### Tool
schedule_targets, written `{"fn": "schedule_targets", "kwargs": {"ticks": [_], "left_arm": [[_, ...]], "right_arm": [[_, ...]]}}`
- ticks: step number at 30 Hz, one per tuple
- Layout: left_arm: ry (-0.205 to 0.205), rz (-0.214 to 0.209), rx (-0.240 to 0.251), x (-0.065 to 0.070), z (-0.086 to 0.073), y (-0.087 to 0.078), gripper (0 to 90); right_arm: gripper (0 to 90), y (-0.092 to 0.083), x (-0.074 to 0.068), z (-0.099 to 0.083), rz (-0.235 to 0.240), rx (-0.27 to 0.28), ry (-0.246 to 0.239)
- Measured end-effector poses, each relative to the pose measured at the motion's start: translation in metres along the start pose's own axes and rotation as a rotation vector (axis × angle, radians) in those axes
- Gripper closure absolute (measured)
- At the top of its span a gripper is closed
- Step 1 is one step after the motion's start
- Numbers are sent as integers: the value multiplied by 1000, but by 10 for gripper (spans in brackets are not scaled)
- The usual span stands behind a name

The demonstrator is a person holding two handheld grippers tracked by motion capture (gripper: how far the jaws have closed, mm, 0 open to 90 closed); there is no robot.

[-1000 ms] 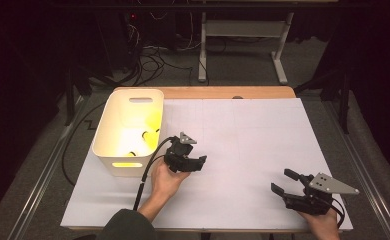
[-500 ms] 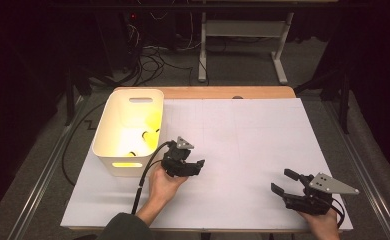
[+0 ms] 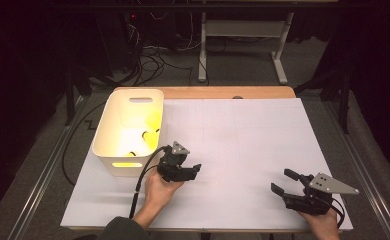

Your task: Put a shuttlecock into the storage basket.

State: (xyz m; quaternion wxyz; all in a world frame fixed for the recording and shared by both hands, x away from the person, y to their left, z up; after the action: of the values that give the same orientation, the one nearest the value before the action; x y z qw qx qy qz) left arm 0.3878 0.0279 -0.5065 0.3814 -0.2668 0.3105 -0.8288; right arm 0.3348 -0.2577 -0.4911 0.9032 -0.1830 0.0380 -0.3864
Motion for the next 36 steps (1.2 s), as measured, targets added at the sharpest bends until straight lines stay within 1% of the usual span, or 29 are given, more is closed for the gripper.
{"fn": "schedule_targets", "kwargs": {"ticks": [3,15,21,25,33,36], "left_arm": [[-6,-3,6,0,-2,-1,382],[0,-12,5,0,-7,-5,380],[-2,-32,3,2,-11,-7,377],[6,-27,2,2,-14,-9,377],[3,-31,11,1,-18,-14,377],[12,-29,7,0,-21,-16,375]], "right_arm": [[280,0,0,0,2,0,-2],[280,0,0,0,0,0,0],[279,0,0,0,0,1,0],[280,0,0,0,0,0,-1],[280,0,0,0,-1,-1,0],[280,0,0,0,-1,0,-1]]}}
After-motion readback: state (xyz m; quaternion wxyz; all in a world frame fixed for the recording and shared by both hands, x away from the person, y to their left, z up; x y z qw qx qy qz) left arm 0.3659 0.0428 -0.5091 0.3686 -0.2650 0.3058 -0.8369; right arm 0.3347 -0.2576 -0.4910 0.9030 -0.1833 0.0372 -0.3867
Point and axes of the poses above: each handheld gripper's, and its own axes: y roughly forward along the jaws, z roughly out of its top, x roughly to its right, the point moved 10 cm from there along y, roughly forward along the jaws, and after that the axes turned 8 degrees about -y, right-handed, at the moved point
